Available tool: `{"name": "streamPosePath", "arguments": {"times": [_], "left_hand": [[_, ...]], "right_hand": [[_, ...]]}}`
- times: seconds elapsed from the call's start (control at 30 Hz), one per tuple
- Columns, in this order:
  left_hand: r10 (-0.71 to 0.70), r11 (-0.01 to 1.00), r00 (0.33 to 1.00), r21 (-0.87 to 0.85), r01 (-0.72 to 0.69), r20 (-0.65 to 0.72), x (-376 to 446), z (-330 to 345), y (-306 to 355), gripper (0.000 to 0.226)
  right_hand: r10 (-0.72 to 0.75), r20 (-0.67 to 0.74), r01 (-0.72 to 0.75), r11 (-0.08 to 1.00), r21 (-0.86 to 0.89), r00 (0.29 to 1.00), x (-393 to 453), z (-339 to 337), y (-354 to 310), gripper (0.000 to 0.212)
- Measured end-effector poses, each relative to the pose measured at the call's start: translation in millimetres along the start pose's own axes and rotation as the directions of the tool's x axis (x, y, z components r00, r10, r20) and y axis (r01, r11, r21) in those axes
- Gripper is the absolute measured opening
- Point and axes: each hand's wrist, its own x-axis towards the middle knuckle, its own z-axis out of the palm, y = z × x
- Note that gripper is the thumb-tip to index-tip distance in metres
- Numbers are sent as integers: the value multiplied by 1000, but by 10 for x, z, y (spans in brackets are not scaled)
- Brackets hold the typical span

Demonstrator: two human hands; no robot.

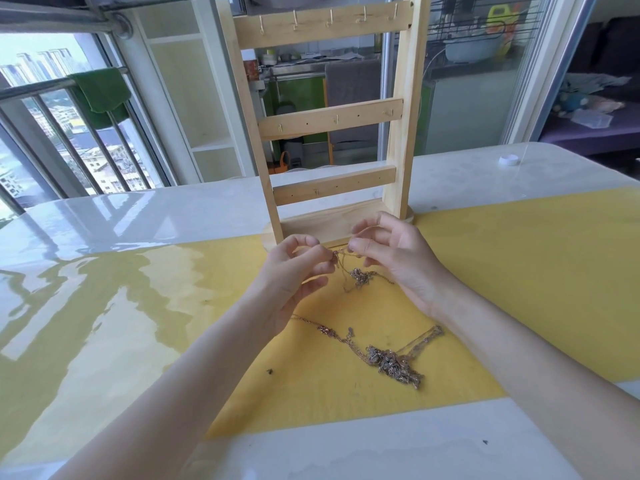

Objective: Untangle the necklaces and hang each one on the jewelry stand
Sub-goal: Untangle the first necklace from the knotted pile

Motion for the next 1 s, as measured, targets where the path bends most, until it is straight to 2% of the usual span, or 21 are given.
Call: {"name": "streamPosePath", "arguments": {"times": [0.1, 0.27, 0.4, 0.57, 0.67, 0.73, 0.87, 1.0], "left_hand": [[42, 999, 999, 28, -42, -6, -6, 12, 9, 19], [143, 979, 989, 151, -137, -25, -3, 1, -19, 23], [263, 895, 960, 349, -278, 91, -5, -20, -43, 24], [286, 799, 943, 501, -331, 169, 5, 4, -86, 31], [269, 835, 955, 465, -296, 124, 10, 37, -88, 30], [203, 890, 976, 402, -217, 76, -2, 62, -93, 27], [-39, 998, 999, 52, 39, 15, 9, 65, -79, 21], [-132, 970, 991, -205, 131, 10, 25, 60, -19, 16]], "right_hand": [[-26, -3, 25, 992, -124, 1000, 1, 11, 19, 2], [-17, 29, 22, 985, -170, 999, -15, 19, -11, 3], [50, 90, -28, 973, -228, 995, -6, -26, -27, 2], [139, 112, -103, 955, -276, 984, -10, 4, 1, 13], [138, 80, -111, 953, -281, 987, -14, 37, 0, 18], [111, 47, -93, 954, -286, 993, -17, 54, 2, 21], [36, -22, -40, 976, -214, 999, -23, 105, 10, 29], [43, 13, -40, 990, -133, 999, -25, 132, 15, 20]]}}
